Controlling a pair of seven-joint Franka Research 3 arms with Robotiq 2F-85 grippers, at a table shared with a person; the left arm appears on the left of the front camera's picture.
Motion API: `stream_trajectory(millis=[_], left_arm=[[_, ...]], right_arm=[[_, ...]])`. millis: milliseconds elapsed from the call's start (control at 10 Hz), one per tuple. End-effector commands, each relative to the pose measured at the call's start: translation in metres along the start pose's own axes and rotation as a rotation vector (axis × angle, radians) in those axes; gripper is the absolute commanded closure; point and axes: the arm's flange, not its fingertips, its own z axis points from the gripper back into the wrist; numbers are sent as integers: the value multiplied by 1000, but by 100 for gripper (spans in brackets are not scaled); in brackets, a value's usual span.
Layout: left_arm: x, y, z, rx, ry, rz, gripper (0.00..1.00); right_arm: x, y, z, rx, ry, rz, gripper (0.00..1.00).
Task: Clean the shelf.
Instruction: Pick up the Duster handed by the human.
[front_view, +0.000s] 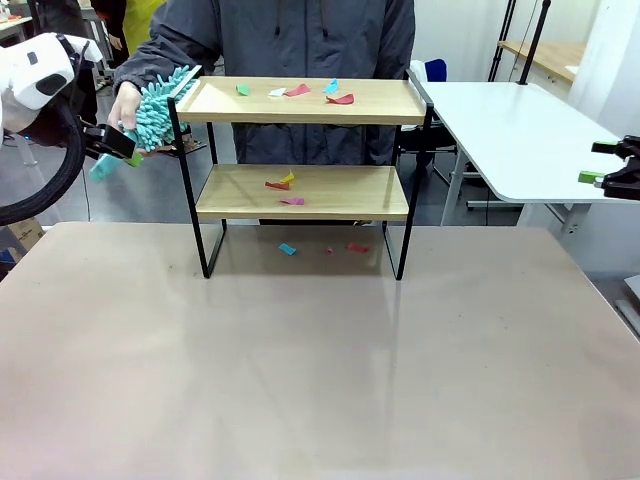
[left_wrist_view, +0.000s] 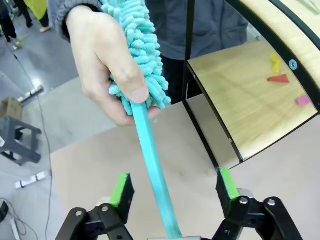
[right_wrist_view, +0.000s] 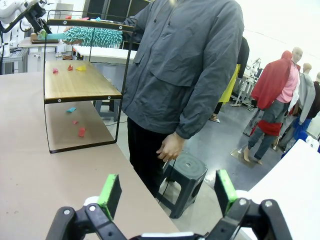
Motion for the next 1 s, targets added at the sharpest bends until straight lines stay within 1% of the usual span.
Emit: stream_trajectory(millis=[0, 100, 200, 400, 500, 900], left_arm=[[4, -2, 0, 35, -5, 3, 100], [3, -2, -1, 38, 1, 5, 63], [4, -2, -1, 51, 6, 13, 100], [4, -1, -1, 62, 19, 20, 100], [3, -2, -1, 93, 22, 22, 100], [2, 1, 1, 109, 50, 55, 100]], right_arm=[[7, -1, -1, 1, 11, -14, 0], [7, -1, -1, 1, 11, -14, 0], [7, -1, -1, 1, 11, -14, 0], [7, -1, -1, 1, 11, -14, 0], [7, -1, -1, 1, 11, -14, 0], [7, -1, -1, 1, 11, -14, 0]])
